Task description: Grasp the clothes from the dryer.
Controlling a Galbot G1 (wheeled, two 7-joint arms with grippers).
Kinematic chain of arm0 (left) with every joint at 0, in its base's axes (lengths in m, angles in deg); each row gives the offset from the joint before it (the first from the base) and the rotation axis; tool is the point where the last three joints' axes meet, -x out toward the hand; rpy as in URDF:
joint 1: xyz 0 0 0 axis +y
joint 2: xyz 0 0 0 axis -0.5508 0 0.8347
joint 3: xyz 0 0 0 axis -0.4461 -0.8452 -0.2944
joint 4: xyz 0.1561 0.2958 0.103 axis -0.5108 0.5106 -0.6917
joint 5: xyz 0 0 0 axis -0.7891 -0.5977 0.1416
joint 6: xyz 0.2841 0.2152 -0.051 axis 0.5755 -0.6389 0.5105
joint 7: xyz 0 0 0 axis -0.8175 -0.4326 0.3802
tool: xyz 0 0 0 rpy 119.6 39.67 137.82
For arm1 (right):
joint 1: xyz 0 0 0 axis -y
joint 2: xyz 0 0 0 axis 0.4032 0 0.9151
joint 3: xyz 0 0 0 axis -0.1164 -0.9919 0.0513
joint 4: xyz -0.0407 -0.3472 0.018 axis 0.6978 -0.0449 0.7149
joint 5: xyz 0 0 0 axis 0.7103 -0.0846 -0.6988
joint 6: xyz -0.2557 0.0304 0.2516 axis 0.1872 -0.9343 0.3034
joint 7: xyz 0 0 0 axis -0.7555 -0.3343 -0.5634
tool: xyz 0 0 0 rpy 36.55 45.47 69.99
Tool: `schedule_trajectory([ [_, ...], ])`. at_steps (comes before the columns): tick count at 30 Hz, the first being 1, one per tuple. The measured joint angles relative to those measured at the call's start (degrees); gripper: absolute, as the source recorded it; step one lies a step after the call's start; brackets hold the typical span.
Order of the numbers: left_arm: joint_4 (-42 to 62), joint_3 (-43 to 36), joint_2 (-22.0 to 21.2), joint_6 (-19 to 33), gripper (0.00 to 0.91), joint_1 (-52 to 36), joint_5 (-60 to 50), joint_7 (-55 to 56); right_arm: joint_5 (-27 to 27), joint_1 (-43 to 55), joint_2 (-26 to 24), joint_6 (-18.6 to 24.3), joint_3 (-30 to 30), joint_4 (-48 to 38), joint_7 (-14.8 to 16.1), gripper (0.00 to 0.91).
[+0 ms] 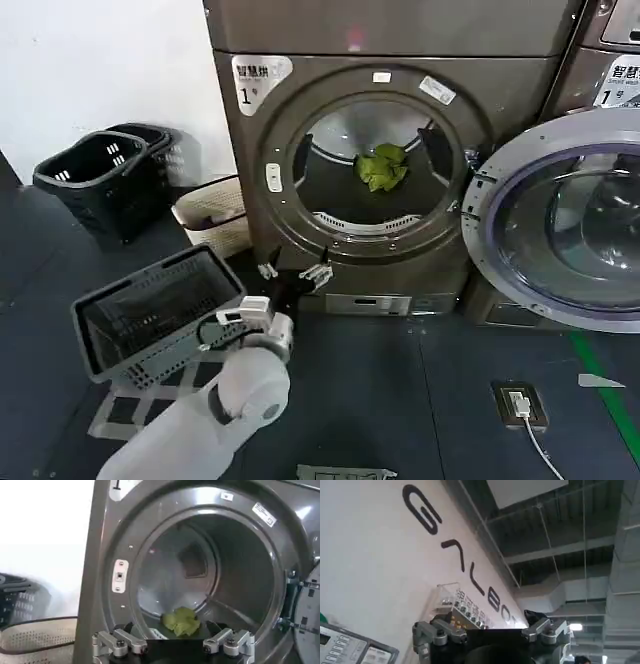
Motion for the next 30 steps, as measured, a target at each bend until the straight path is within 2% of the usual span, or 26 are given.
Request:
schedule_trajectory([
  [30,0.72,-0.06,-0.31,-0.02,0.907,-0.34,0.10,0.20,0.00,0.28,-0.32,0.30,-0.24,0.03,0.56,0.907],
])
